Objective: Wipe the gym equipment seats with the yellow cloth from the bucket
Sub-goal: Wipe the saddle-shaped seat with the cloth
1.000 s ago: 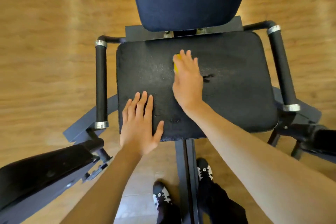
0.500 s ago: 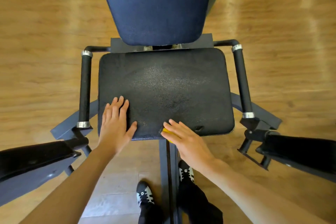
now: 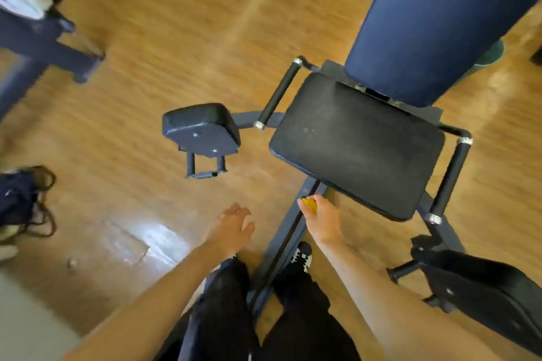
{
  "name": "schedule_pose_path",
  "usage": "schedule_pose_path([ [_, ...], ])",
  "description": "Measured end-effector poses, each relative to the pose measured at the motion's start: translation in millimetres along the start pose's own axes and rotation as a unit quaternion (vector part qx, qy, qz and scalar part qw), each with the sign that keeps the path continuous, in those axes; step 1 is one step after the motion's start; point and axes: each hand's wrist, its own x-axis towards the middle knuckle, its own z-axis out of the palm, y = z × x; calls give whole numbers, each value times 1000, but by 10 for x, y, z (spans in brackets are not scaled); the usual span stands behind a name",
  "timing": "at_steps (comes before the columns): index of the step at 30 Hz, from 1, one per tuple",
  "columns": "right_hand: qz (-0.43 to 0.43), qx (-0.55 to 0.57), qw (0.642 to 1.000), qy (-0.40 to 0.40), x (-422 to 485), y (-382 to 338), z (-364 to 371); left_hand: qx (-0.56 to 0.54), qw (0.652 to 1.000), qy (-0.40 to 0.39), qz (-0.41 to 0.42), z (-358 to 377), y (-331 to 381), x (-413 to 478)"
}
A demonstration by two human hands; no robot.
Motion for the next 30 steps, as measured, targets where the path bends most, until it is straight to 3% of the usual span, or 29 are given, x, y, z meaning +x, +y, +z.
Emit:
schedule_pose_path([
  [4, -16, -15, 998, -58, -360, -375, 385, -43, 993, 74, -76, 341, -607, -699],
  [13, -96, -187, 965, -156, -749, -1550, 1369, -136, 976, 56, -160, 367, -1933, -1261],
  [20, -129, -205, 960, -138, -597, -2711, 2059, -136, 972, 20, -189, -58, -3151, -1172],
  [30, -186, -217, 953, -100, -95, -4050, 2748, -235, 943, 98, -216, -988, -4323, -1101],
])
